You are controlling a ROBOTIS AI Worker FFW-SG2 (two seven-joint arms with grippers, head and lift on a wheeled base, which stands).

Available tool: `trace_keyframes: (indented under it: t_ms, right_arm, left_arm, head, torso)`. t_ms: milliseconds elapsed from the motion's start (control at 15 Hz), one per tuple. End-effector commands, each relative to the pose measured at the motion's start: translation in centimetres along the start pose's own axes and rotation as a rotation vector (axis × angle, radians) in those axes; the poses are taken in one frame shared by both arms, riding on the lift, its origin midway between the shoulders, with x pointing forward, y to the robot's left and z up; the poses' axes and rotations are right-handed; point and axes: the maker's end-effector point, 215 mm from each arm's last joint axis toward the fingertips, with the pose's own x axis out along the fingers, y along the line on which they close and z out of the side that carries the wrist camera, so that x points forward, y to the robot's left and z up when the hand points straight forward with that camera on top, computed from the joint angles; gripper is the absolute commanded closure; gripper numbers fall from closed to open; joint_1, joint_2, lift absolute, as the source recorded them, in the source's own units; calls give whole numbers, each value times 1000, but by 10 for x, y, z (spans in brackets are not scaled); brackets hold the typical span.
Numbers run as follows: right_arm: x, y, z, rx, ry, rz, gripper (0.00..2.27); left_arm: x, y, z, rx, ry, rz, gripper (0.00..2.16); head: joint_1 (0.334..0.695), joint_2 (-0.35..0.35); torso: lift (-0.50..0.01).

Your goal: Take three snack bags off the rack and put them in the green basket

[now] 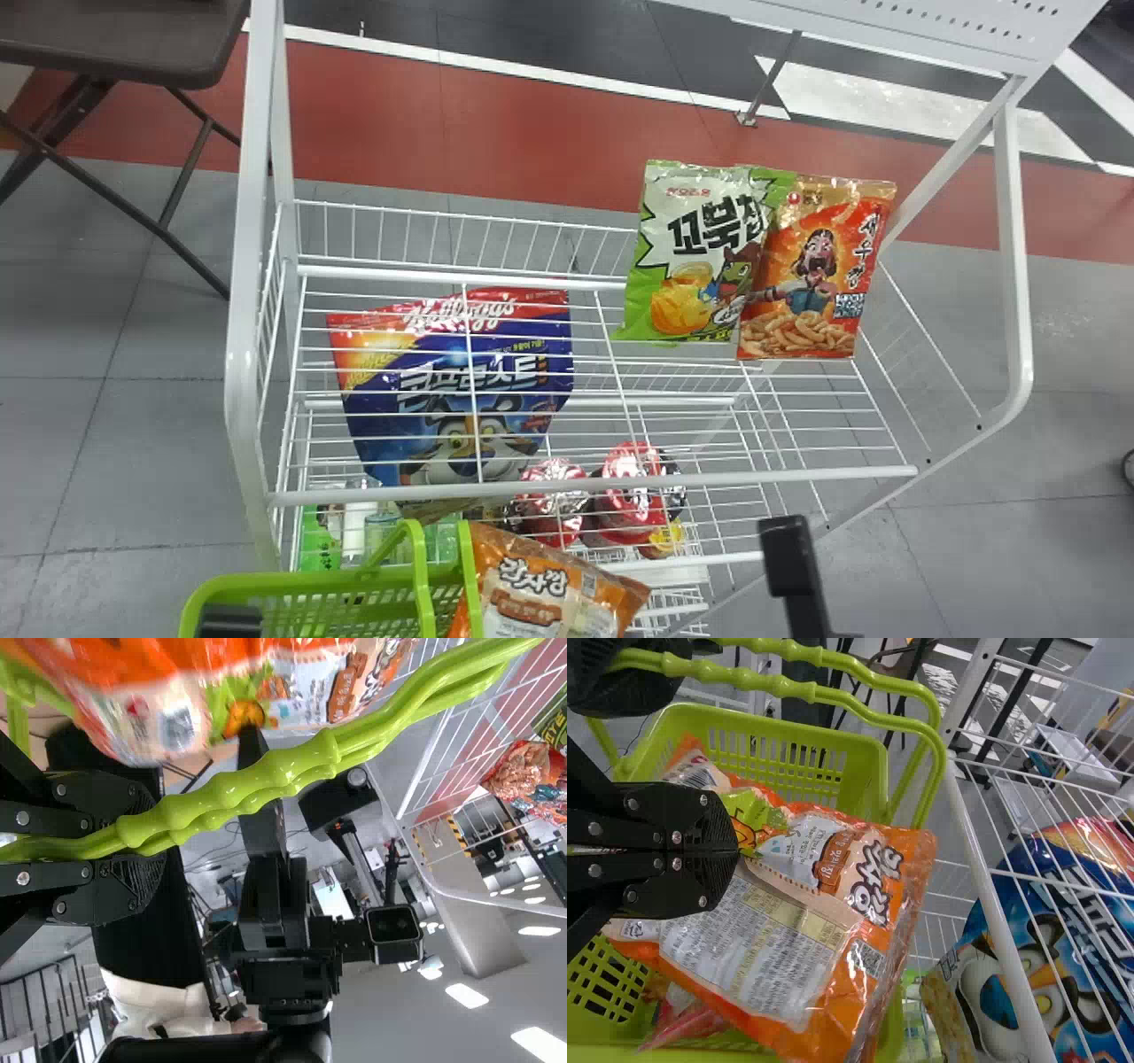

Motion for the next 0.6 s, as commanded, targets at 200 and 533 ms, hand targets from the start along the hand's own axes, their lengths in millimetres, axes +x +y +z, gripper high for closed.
trace_keyframes:
  t_ms: [200,533]
  right_arm:
    - [57,18,-17,-59,56,66,2108]
    - [58,23,-29,-3,94,106,930]
  left_arm:
    - [2,2,0,-2,11,1,1541]
    - [2,4,0,-5,11,3,1541]
  head:
    - [695,-350]
    - [695,-350]
  torso:
    - [-26]
    - [-26]
